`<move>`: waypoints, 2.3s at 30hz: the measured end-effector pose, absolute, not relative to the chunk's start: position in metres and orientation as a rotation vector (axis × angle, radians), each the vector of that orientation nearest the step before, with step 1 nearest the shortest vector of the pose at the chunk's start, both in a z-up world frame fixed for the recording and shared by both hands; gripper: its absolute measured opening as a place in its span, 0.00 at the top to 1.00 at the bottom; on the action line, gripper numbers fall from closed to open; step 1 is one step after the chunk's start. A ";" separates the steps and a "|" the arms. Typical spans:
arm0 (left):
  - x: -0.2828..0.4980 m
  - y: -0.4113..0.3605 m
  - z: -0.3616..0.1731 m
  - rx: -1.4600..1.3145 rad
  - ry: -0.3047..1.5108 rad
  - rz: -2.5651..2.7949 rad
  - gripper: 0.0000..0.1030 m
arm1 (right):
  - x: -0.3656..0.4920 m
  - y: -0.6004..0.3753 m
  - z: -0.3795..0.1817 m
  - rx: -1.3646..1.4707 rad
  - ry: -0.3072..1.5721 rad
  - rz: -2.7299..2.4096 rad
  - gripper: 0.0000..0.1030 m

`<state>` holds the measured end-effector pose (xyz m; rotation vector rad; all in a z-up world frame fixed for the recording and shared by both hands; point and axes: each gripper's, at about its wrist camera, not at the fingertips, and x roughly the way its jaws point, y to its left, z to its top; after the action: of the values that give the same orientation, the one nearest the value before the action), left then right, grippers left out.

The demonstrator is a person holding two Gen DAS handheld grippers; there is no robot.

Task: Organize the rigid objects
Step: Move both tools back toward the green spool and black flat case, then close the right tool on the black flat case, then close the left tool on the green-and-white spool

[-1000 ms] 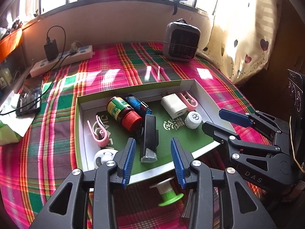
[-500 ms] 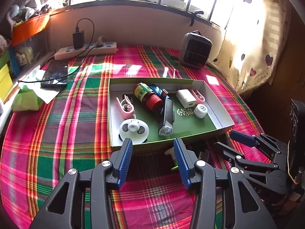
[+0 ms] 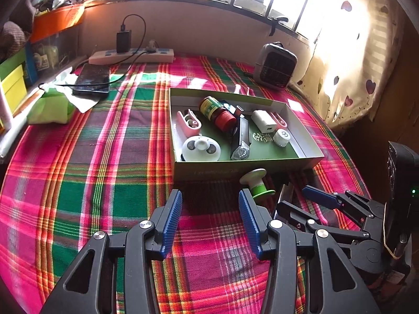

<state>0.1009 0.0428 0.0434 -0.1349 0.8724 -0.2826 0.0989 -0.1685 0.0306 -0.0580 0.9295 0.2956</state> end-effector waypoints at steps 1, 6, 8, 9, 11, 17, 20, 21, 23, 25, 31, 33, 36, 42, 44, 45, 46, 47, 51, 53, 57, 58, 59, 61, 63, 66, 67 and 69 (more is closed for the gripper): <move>0.100 0.044 0.043 -0.139 0.873 -0.283 0.57 | 0.099 -0.167 0.030 -0.057 0.932 0.293 0.49; 0.097 0.049 0.041 -0.149 0.878 -0.288 0.57 | 0.097 -0.156 0.024 -0.067 0.946 0.287 0.49; 0.097 0.051 0.040 -0.151 0.881 -0.292 0.57 | 0.096 -0.152 0.022 -0.093 0.949 0.267 0.49; 0.097 0.051 0.039 -0.153 0.883 -0.293 0.57 | 0.095 -0.151 0.021 -0.109 0.951 0.250 0.49; 0.097 0.051 0.038 -0.154 0.887 -0.301 0.57 | 0.096 -0.152 0.019 -0.123 0.960 0.224 0.48; 0.099 0.046 0.036 -0.147 0.899 -0.333 0.57 | 0.093 -0.171 0.019 -0.081 0.964 0.179 0.44; 0.100 0.041 0.035 -0.144 0.905 -0.353 0.57 | 0.091 -0.179 0.019 -0.075 0.954 0.165 0.44; 0.101 0.039 0.035 -0.145 0.909 -0.359 0.57 | 0.091 -0.182 0.019 -0.069 0.953 0.159 0.44; 0.102 0.036 0.033 -0.145 0.918 -0.369 0.57 | 0.092 -0.186 0.019 -0.061 0.955 0.141 0.44; 0.104 0.031 0.032 -0.143 0.926 -0.377 0.57 | 0.093 -0.190 0.019 -0.057 0.954 0.134 0.44; 0.112 0.019 0.030 -0.146 0.944 -0.391 0.56 | 0.096 -0.194 0.018 -0.058 0.941 0.145 0.44; 0.114 0.015 0.030 -0.144 0.946 -0.392 0.56 | 0.096 -0.194 0.018 -0.061 0.938 0.153 0.45; 0.117 0.009 0.030 -0.142 0.950 -0.397 0.56 | 0.097 -0.197 0.018 -0.061 0.928 0.156 0.51; 0.122 -0.004 0.027 -0.120 0.968 -0.389 0.55 | 0.098 -0.208 0.018 -0.055 0.917 0.163 0.74; 0.124 -0.008 0.026 -0.111 0.972 -0.389 0.55 | 0.098 -0.213 0.018 -0.046 0.917 0.172 0.76; 0.124 -0.010 0.025 -0.107 0.974 -0.386 0.55 | 0.098 -0.215 0.018 -0.047 0.916 0.173 0.76; 0.125 -0.012 0.025 -0.102 0.974 -0.383 0.55 | 0.098 -0.216 0.018 -0.050 0.915 0.171 0.76; 0.126 -0.015 0.025 -0.093 0.975 -0.381 0.55 | 0.098 -0.218 0.019 -0.051 0.914 0.165 0.76; 0.130 -0.023 0.021 -0.076 0.985 -0.362 0.55 | 0.098 -0.227 0.019 -0.042 0.914 0.151 0.76; 0.133 -0.026 0.019 -0.068 0.988 -0.347 0.55 | 0.098 -0.232 0.019 -0.034 0.915 0.148 0.76; 0.137 -0.031 0.014 -0.066 0.999 -0.329 0.55 | 0.096 -0.238 0.019 -0.029 0.914 0.149 0.76; 0.137 -0.032 0.014 -0.059 0.991 -0.321 0.55 | 0.096 -0.239 0.019 -0.026 0.914 0.151 0.76; 0.137 -0.033 0.014 -0.046 0.987 -0.312 0.55 | 0.096 -0.240 0.020 -0.023 0.914 0.153 0.76; 0.138 -0.034 0.013 -0.036 0.985 -0.304 0.55 | 0.096 -0.242 0.020 -0.016 0.914 0.156 0.76; 0.138 -0.036 0.013 -0.027 0.982 -0.297 0.55 | 0.096 -0.244 0.020 -0.007 0.914 0.160 0.76; 0.138 -0.037 0.013 -0.014 0.978 -0.287 0.55 | 0.096 -0.244 0.019 -0.005 0.914 0.163 0.76; 0.138 -0.037 0.013 -0.014 0.976 -0.282 0.55 | 0.096 -0.244 0.019 -0.004 0.914 0.163 0.76; 0.138 -0.040 0.013 -0.004 0.971 -0.277 0.55 | 0.096 -0.244 0.019 -0.002 0.914 0.165 0.76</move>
<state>0.1377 -0.0395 0.0130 -0.0043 0.9709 -0.2767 0.0963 -0.2442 0.0195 -0.0016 0.9139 0.1651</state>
